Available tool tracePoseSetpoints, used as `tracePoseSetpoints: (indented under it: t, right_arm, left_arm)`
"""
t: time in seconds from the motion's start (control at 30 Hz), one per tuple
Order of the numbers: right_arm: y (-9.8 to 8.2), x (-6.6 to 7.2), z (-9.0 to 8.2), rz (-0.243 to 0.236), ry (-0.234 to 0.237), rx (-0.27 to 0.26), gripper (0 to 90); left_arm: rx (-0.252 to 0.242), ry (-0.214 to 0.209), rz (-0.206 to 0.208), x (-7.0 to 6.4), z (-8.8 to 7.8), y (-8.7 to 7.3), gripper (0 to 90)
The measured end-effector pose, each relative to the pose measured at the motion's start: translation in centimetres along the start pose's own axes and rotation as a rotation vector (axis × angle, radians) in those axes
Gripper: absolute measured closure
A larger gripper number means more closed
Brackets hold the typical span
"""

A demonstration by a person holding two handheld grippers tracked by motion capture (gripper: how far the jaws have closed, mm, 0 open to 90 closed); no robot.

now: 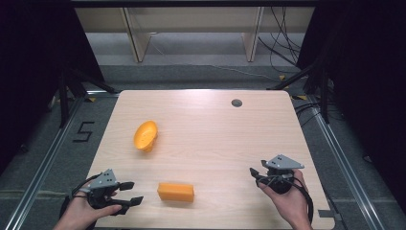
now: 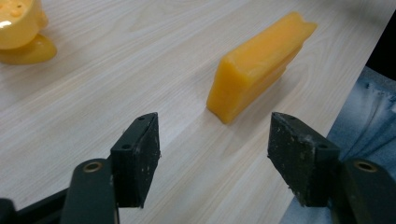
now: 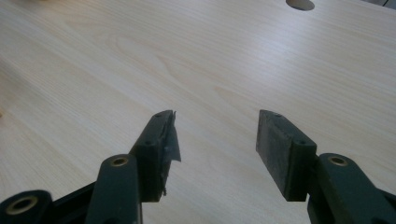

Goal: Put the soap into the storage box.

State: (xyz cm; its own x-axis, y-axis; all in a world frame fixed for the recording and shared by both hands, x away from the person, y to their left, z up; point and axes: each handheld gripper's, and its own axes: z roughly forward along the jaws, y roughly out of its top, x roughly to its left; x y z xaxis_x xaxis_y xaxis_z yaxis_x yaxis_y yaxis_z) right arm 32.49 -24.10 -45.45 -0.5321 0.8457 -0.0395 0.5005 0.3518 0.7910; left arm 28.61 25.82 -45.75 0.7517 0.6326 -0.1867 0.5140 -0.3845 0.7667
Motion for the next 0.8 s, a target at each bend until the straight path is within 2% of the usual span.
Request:
tracePoseSetpoints:
  t: [0.07, 0.13, 0.2, 0.23, 0.27, 0.3, 0.33, 0.37, 0.4, 0.43, 0.47, 0.5, 0.53, 0.57, 0.6, 0.63, 0.67, 0.7, 0.73, 0.8]
  right_arm:
    - [-0.1, 0.2, 0.0, 0.008, -0.010, -0.005, 47.8]
    - [0.0, 0.1, -0.1, -0.008, -0.016, 0.003, 48.8]
    - [0.1, 0.2, -0.2, -0.006, -0.010, 0.009, 49.6]
    - [0.1, 0.3, -0.3, 0.016, 0.000, 0.020, 50.3]
    - [0.1, 0.1, -0.3, -0.006, -0.007, 0.017, 50.7]
    - [0.0, 0.1, -0.3, -0.006, -0.007, 0.019, 51.2]
    - [0.0, 0.2, -0.2, -0.007, -0.009, 0.017, 51.7]
    - [0.0, 0.4, -0.2, 0.006, -0.022, 0.016, 52.1]
    - [0.0, 0.3, -0.1, -0.012, -0.019, 0.019, 52.8]
    - [0.0, 0.2, -0.1, -0.020, -0.012, 0.022, 53.0]
    - [0.0, 0.4, -0.1, -0.012, -0.010, 0.027, 53.2]
    - [0.1, 0.4, -0.2, -0.014, -0.004, 0.030, 53.2]
    - [0.1, 0.4, -0.2, -0.034, -0.004, 0.031, 53.1]
    - [0.1, 0.5, -0.2, -0.040, -0.007, 0.025, 52.9]
    - [0.2, 0.5, -0.2, -0.036, -0.007, 0.022, 52.7]
    - [0.2, 0.5, -0.1, -0.036, -0.003, 0.023, 52.5]
    - [0.2, 0.6, -0.2, -0.013, 0.006, 0.035, 52.4]
    - [0.1, 0.5, -0.1, -0.039, -0.006, 0.025, 52.3]
    - [0.1, 0.5, -0.1, -0.039, -0.006, 0.025, 52.3]
    - [0.1, 0.4, -0.1, -0.046, -0.002, 0.032, 51.8]
  left_arm:
    - [-0.004, -0.002, -0.015, -0.1, 0.1, 0.2, 32.4]
    - [0.025, 0.002, 0.044, 0.0, 0.1, 0.8, 31.2]
    - [0.010, -0.004, 0.041, -0.1, 0.2, 1.1, 31.3]
    - [0.022, -0.002, 0.060, 0.0, 0.0, 1.3, 31.6]
    - [0.031, -0.007, 0.070, 0.1, 0.0, 1.6, 32.0]
    - [0.039, -0.011, 0.061, -0.1, 0.0, 1.9, 32.1]
    - [0.048, -0.009, 0.101, 0.0, 0.0, 2.2, 32.2]
    - [0.064, -0.016, 0.108, -0.1, 0.0, 2.6, 32.4]
    - [0.092, -0.030, 0.136, -0.1, 0.1, 3.0, 32.4]
    - [0.092, -0.030, 0.136, -0.1, 0.1, 3.0, 32.1]
    - [0.155, -0.066, 0.154, -0.1, 0.5, 3.9, 31.4]
    - [0.177, -0.066, 0.182, -0.2, 0.7, 4.4, 31.4]
    - [0.191, -0.052, 0.195, -0.3, 1.0, 5.1, 31.8]
    - [0.191, -0.052, 0.195, -0.3, 1.0, 5.1, 32.1]
    - [0.235, -0.047, 0.212, -0.4, 1.2, 6.1, 32.0]
    - [0.265, -0.062, 0.220, -0.4, 1.3, 6.7, 32.0]
    - [0.311, -0.070, 0.219, -0.5, 1.5, 7.2, 31.7]
    - [0.351, -0.075, 0.240, -0.5, 1.6, 7.7, 31.3]
    - [0.351, -0.075, 0.240, -0.5, 1.6, 7.7, 31.3]
    - [0.392, -0.070, 0.268, -0.9, 2.5, 9.3, 31.3]
